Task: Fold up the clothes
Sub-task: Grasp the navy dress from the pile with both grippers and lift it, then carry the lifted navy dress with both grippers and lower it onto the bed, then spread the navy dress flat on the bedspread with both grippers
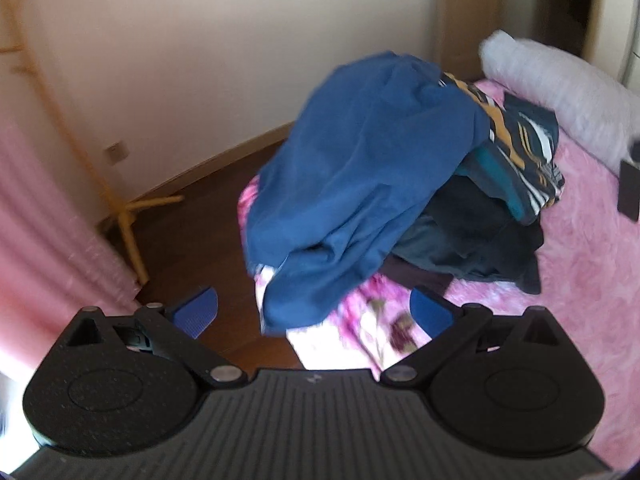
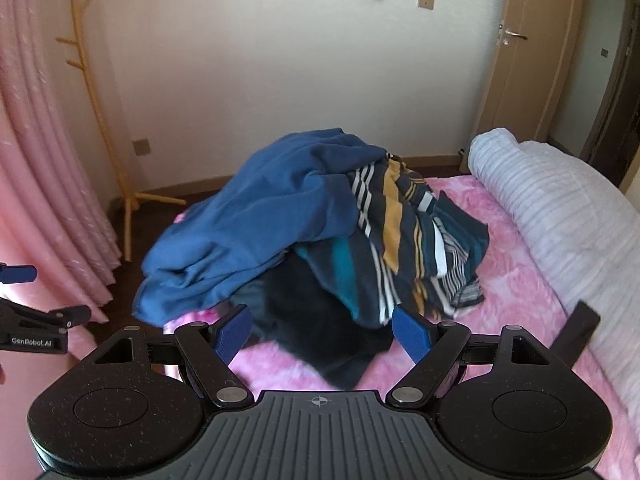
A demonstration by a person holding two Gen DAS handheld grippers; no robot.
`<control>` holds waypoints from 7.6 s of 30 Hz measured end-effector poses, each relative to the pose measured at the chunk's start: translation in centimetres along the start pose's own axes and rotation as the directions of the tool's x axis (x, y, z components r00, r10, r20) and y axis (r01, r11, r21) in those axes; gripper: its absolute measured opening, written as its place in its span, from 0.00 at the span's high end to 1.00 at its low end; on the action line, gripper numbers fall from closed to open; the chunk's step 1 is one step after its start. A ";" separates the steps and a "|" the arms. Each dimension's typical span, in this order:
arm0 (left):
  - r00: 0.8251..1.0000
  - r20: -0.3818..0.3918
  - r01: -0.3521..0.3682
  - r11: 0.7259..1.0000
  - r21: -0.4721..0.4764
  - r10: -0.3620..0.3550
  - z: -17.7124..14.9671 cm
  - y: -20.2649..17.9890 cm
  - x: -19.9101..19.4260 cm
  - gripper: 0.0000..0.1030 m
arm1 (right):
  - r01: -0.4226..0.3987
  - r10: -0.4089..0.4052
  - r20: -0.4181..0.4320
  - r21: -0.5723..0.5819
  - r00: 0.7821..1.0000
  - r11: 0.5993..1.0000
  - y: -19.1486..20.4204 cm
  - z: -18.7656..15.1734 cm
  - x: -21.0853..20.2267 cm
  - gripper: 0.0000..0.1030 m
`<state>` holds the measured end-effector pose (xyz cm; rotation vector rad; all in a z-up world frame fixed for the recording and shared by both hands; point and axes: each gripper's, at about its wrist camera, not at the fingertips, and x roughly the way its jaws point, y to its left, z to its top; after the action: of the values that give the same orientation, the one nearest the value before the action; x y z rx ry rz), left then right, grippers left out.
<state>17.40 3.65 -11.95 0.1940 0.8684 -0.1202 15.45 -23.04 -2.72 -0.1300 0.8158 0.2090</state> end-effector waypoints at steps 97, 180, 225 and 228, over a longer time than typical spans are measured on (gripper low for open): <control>0.588 -0.369 0.549 0.021 0.835 -0.720 -7.6 -62.9 -15.9 0.73 | 0.681 -0.635 -0.338 0.592 0.695 0.430 -24.7 -42.7 -47.5 0.37; 0.524 -0.705 0.850 0.243 0.467 -0.479 -25.7 -50.6 0.7 0.96 | 0.465 -0.170 -0.438 0.757 0.883 0.459 -21.0 -72.9 -35.2 0.97; 0.379 -0.847 0.586 -0.612 0.532 -0.373 -26.4 -68.7 -15.0 0.57 | 0.525 -0.180 -0.494 0.818 0.850 0.234 6.1 -68.7 -38.9 0.38; 0.387 -0.872 0.674 -0.553 0.490 -0.301 -29.7 -75.5 -15.9 0.56 | 0.541 -0.199 -0.507 0.817 0.839 0.200 6.5 -70.0 -38.9 0.38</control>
<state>-28.79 -63.14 -27.56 1.2318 0.8700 -2.1478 -61.54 -35.58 -21.96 0.8312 1.0673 -0.8583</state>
